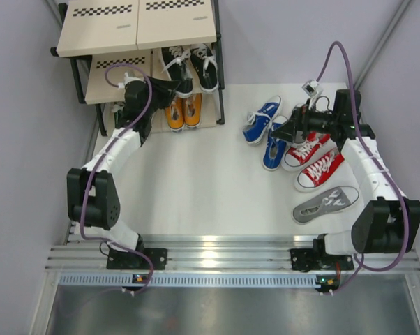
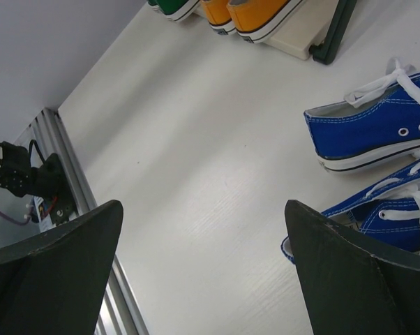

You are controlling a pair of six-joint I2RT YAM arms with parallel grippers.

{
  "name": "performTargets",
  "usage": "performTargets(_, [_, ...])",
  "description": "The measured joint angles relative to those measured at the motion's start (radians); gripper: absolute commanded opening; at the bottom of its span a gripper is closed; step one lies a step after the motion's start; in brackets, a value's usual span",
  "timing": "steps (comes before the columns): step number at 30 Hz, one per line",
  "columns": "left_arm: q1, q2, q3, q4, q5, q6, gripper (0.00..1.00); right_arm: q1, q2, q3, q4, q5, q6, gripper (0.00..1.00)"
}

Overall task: Place and organize the shoes onto the shoe shelf
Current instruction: Place the shoe at the shoe shelf.

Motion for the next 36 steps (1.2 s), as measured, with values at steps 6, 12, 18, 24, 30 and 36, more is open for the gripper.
performTargets(6, [0.001, 0.105, 0.092, -0.047, 0.04, -0.013, 0.0, 0.0, -0.021, -0.001, -0.01, 0.009, -0.013, 0.99])
performTargets(12, [0.015, 0.121, 0.133, -0.096, 0.066, -0.034, 0.23, 0.0, -0.025, -0.002, -0.012, 0.016, -0.018, 0.99])
performTargets(18, [0.032, 0.128, 0.142, -0.113, 0.101, -0.056, 0.62, 0.0, -0.026, -0.008, -0.014, 0.016, -0.018, 1.0])
performTargets(24, [0.035, 0.125, 0.175, -0.149, 0.119, -0.03, 0.98, 0.0, -0.026, -0.008, -0.015, 0.016, -0.018, 0.99])
performTargets(30, [0.037, 0.082, 0.231, -0.312, 0.093, 0.018, 0.98, 0.0, -0.026, -0.008, -0.033, 0.022, -0.037, 0.99])
performTargets(36, [0.041, 0.014, 0.24, -0.438, 0.073, 0.045, 0.98, 0.0, -0.026, -0.003, -0.081, 0.04, -0.076, 0.99])
